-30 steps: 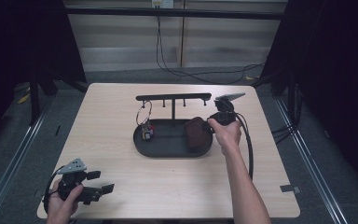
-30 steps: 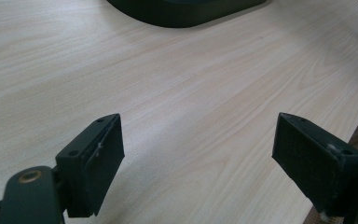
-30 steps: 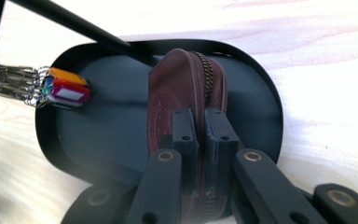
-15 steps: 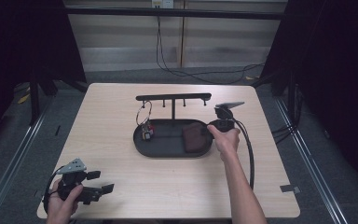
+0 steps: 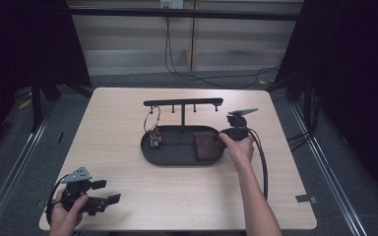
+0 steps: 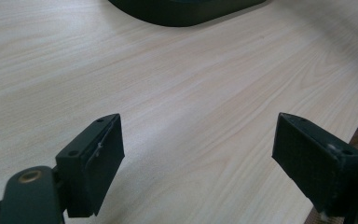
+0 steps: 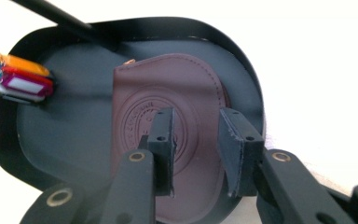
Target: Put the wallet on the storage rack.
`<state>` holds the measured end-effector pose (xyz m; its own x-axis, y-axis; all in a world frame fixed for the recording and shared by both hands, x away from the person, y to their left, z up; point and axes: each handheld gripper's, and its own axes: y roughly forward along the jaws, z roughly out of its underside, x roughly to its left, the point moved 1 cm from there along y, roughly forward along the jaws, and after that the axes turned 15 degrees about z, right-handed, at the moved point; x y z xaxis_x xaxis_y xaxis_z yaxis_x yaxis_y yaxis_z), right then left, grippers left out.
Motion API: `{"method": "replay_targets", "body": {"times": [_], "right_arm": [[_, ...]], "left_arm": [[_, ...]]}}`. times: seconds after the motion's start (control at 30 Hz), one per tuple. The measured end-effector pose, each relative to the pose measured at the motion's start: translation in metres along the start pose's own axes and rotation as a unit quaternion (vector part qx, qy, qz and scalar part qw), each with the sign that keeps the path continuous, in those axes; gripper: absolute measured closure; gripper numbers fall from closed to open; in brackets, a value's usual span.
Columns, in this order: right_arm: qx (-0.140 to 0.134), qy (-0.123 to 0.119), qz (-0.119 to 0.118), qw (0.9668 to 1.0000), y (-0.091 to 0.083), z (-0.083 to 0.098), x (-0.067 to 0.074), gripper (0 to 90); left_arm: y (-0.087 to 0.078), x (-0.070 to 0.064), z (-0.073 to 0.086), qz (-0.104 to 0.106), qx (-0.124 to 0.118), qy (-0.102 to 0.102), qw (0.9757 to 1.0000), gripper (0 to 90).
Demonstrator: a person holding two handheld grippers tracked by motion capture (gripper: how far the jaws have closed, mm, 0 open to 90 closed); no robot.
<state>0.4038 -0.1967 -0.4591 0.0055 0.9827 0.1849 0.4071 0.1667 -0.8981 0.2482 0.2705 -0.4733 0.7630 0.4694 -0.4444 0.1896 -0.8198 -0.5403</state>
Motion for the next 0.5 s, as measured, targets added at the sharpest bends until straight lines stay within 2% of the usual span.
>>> {"method": "replay_targets", "body": {"times": [0.1, 0.27, 0.37, 0.5], "right_arm": [[-0.013, -0.004, -0.007, 0.9999, -0.004, 0.0, 0.001, 60.3], [-0.032, -0.014, -0.012, 0.9993, -0.014, 0.002, 0.0, 44.7], [-0.049, -0.025, -0.013, 0.9984, -0.022, 0.003, 0.001, 37.5], [-0.072, -0.031, -0.026, 0.9966, -0.034, 0.008, 0.0, 26.0]], "left_arm": [[0.001, 0.0, 0.0, 0.0, 0.0, 0.001, 1.0, 16.4], [0.0, 0.0, 0.0, 0.004, -0.003, 0.001, 1.0, 16.4], [0.0, 0.0, -0.001, 0.003, -0.007, -0.002, 1.0, 16.4], [0.0, 0.001, -0.001, 0.004, -0.011, -0.005, 0.9999, 16.4]]}}
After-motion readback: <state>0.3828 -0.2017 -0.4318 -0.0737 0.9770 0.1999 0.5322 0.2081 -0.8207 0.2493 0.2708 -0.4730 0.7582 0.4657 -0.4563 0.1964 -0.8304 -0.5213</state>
